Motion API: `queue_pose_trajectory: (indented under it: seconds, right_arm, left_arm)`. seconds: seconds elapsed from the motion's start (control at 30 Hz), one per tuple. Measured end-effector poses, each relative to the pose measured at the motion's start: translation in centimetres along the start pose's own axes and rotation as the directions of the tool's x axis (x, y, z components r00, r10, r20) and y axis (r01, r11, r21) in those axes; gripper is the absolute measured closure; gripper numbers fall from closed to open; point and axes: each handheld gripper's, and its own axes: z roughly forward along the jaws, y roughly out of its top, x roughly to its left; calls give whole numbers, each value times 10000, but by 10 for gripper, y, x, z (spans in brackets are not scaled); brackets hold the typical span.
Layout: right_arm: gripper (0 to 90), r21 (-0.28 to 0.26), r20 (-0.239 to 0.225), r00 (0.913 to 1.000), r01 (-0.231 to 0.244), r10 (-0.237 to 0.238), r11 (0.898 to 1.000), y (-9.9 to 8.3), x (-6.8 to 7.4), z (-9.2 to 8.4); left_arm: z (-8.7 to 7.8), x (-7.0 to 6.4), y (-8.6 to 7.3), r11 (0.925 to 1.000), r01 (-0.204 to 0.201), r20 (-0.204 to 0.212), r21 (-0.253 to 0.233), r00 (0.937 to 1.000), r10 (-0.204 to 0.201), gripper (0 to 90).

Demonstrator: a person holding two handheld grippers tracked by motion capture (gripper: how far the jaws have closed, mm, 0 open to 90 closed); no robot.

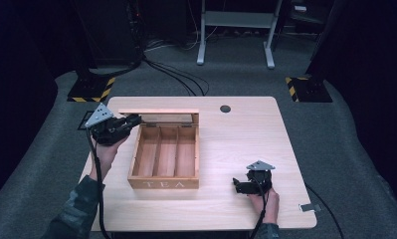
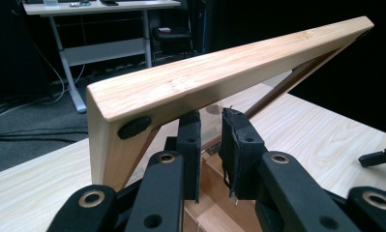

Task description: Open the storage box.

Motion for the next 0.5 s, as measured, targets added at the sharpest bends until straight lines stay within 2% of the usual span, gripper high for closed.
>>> queue_pose_trajectory:
  seconds: [0.5]
  right_arm:
    - [77, 18, 0, 10000, 38, -38, 10000, 0, 0, 0]
  left_arm:
    - [-10, -8, -16, 10000, -24, 146, -20, 9999, 24, 777]
